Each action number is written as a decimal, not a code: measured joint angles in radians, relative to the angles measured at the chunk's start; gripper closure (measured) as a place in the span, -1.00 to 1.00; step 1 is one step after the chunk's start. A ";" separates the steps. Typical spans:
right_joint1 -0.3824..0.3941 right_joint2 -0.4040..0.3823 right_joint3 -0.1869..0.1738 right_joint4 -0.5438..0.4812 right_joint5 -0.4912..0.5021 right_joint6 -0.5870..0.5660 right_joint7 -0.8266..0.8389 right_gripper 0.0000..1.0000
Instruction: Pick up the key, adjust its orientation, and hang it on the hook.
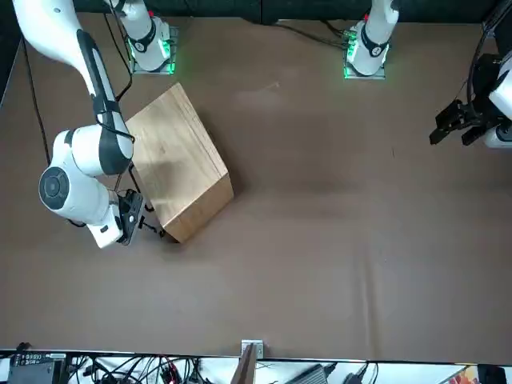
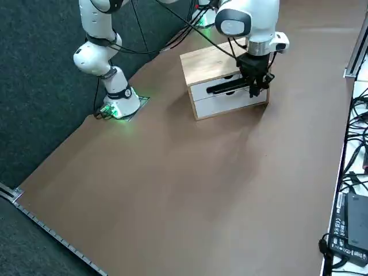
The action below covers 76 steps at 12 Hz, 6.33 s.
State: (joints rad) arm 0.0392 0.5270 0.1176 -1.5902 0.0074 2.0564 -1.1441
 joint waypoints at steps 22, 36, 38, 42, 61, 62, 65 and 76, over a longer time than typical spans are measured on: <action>0.001 -0.024 0.004 -0.047 0.000 0.002 -0.001 0.92; -0.003 -0.024 0.002 -0.051 0.016 0.011 -0.001 0.21; -0.007 -0.024 -0.001 -0.050 0.017 0.018 -0.001 -0.12; -0.018 -0.024 -0.004 -0.044 0.019 0.025 -0.004 -0.97; -0.063 -0.159 -0.009 0.034 0.124 -0.161 0.139 -1.00; -0.066 -0.179 -0.011 0.035 0.123 -0.182 0.169 -1.00; -0.073 -0.246 -0.028 0.036 0.108 -0.243 0.271 -1.00; -0.105 -0.455 -0.058 0.036 0.027 -0.494 0.829 -1.00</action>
State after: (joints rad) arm -0.0662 0.0724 0.0599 -1.5546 0.0342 1.5622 -0.3152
